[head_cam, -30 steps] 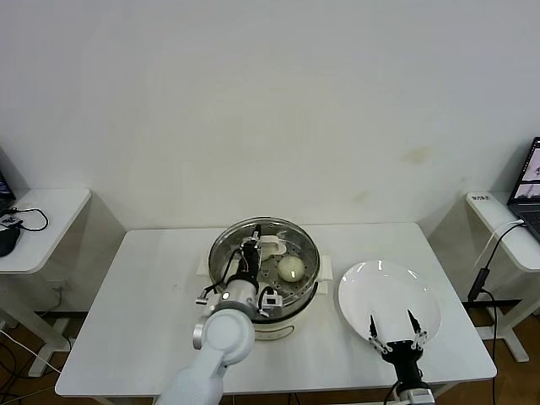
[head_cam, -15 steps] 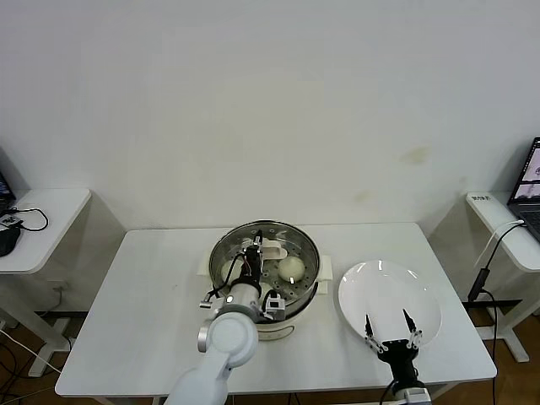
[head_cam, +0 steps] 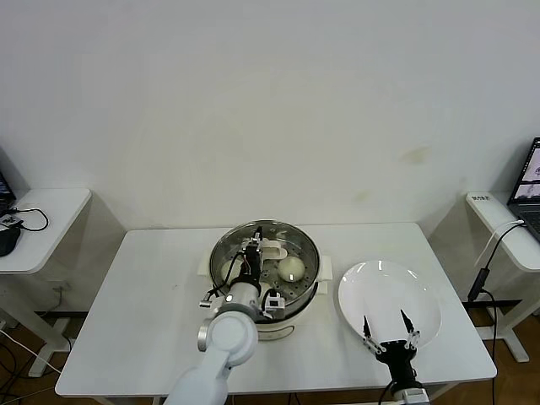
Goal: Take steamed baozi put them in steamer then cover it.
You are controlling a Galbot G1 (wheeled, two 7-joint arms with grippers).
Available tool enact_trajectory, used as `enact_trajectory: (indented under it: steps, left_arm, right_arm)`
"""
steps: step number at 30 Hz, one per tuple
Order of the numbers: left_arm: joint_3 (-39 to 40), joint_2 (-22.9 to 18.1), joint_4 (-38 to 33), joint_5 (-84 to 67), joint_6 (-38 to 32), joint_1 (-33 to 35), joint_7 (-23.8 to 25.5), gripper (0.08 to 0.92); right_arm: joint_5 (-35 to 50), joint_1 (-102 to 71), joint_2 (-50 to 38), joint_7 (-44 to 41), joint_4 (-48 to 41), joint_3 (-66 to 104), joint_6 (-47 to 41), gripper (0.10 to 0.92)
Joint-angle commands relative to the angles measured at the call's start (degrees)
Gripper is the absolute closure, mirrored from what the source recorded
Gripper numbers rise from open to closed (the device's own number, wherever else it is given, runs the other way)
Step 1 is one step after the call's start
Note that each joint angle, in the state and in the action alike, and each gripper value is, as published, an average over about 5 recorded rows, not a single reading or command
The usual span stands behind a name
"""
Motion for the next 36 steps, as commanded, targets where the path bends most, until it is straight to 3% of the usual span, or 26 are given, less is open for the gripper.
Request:
enact_trajectory:
  steps: [1, 13, 16, 19, 22, 27, 31, 36]
  left_arm:
    - [0.2, 1.0, -3.4, -1.3, 0.0, 1.6, 0.0, 0.696]
    - [-1.0, 10.0, -18.5, -7.3, -4.0, 13.2, -3.4, 0.349]
    - [-2.2, 12.5, -23.5, -10.8, -5.6, 18.1, -5.9, 0.262]
    - [-4.8, 13.9, -27.7, -19.8, -7.2, 24.6, -11.6, 0.199]
    - [-10.4, 13.9, -30.2, -36.8, -10.6, 31.5, -17.8, 0.180]
    - [-23.4, 12.3, -30.0, -66.7, -20.2, 40.3, -23.0, 0.177]
    - [-29.7, 11.0, -27.1, -80.5, -23.8, 45.3, -26.8, 0.177]
    - [-31.8, 9.2, -24.0, -93.1, -24.8, 49.0, -30.3, 0.177]
  right_arm:
    - [-0.2, -0.1, 0.1, 0.0, 0.2, -0.3, 0.0, 0.203]
    - [-1.0, -1.2, 0.4, 0.0, 0.8, -0.5, 0.1, 0.203]
    - [-1.1, -1.6, 0.3, 0.0, 0.9, -0.6, 0.1, 0.202]
    - [-0.8, -2.0, -0.1, 0.0, 1.2, -0.8, 0.1, 0.203]
    - [-0.2, -2.7, -0.8, 0.0, 1.7, -0.9, 0.3, 0.203]
    - [1.5, -4.3, -2.7, -0.2, 3.2, -1.0, 0.6, 0.203]
    - [2.4, -5.4, -3.0, -0.5, 4.3, -2.0, 0.2, 0.202]
    - [4.9, -8.4, -4.1, -1.2, 6.0, -4.0, -1.3, 0.203]
